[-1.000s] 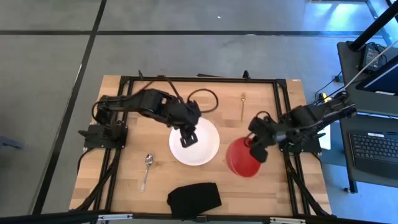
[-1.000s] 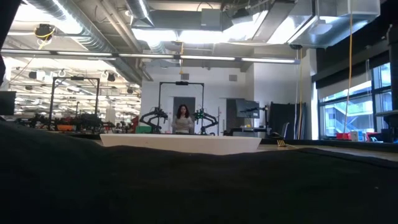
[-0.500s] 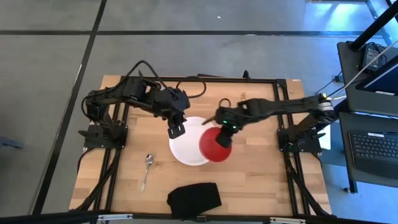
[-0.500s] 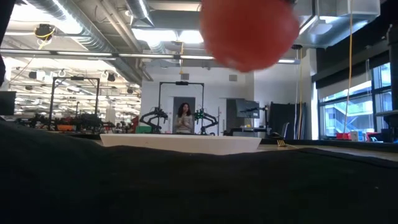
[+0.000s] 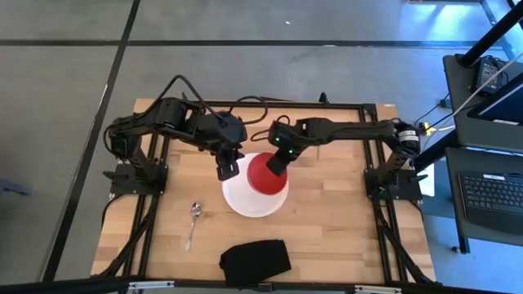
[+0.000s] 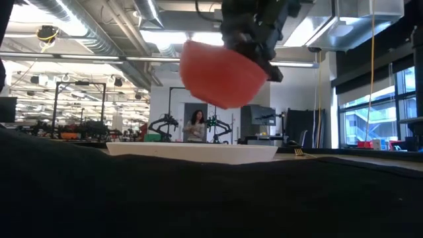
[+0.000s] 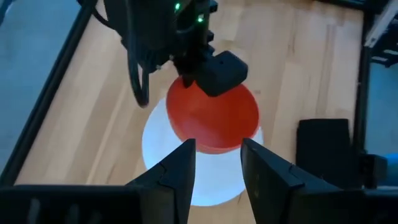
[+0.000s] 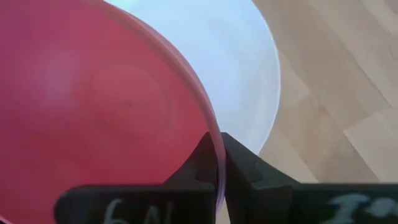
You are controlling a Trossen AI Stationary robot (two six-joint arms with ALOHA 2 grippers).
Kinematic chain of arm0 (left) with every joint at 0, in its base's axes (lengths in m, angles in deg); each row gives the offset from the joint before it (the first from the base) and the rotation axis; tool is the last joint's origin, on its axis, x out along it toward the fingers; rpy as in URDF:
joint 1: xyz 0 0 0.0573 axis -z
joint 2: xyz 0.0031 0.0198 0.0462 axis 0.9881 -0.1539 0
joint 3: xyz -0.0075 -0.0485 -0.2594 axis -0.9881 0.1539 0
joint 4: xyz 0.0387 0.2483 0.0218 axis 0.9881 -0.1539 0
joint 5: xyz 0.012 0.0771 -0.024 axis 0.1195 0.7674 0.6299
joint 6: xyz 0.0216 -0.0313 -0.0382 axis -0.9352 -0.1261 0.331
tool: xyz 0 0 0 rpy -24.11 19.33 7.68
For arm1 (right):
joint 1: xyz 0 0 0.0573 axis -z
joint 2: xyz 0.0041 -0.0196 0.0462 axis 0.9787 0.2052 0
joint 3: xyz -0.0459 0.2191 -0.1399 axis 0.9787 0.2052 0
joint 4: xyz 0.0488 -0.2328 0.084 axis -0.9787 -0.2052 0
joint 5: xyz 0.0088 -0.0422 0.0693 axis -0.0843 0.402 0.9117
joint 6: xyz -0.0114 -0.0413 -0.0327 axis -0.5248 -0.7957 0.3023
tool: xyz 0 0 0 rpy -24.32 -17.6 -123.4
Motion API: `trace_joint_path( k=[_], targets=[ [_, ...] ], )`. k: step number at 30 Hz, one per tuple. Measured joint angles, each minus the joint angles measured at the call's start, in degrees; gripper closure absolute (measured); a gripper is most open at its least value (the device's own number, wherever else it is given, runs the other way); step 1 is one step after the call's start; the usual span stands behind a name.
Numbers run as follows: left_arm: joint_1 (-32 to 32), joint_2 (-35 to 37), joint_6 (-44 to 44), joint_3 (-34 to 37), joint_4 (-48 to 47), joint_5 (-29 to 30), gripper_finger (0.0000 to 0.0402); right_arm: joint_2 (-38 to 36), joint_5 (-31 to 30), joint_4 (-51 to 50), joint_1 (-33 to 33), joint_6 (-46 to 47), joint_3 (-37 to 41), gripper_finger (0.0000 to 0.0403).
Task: Set table place
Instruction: Put the red bowl on the white plate
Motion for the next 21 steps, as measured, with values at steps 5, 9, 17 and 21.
trace_joint_path(
  k=[5,9,17,21],
  targets=[
    [-2.96,-0.16,0.35,0.52,-1.24,0.27,0.028,3.56,3.36,-1.08,-0.86,2.75,-1.86,0.0394],
    [-5.59,0.54,0.46,0.61,-1.32,0.14,0.028,8.87,3.57,-7.97,-2.11,1.57,-11.48,0.0394],
    [-9.69,3.24,1.55,0.59,-1.31,-0.34,0.028,20.57,0.33,-23.81,-2.83,-3.58,-31.33,0.0393],
    [-11.05,5.62,2.28,0.57,-1.29,0.24,0.028,24.51,0.71,-24.38,-2.83,-4.73,-34.22,0.0393]
  ],
)
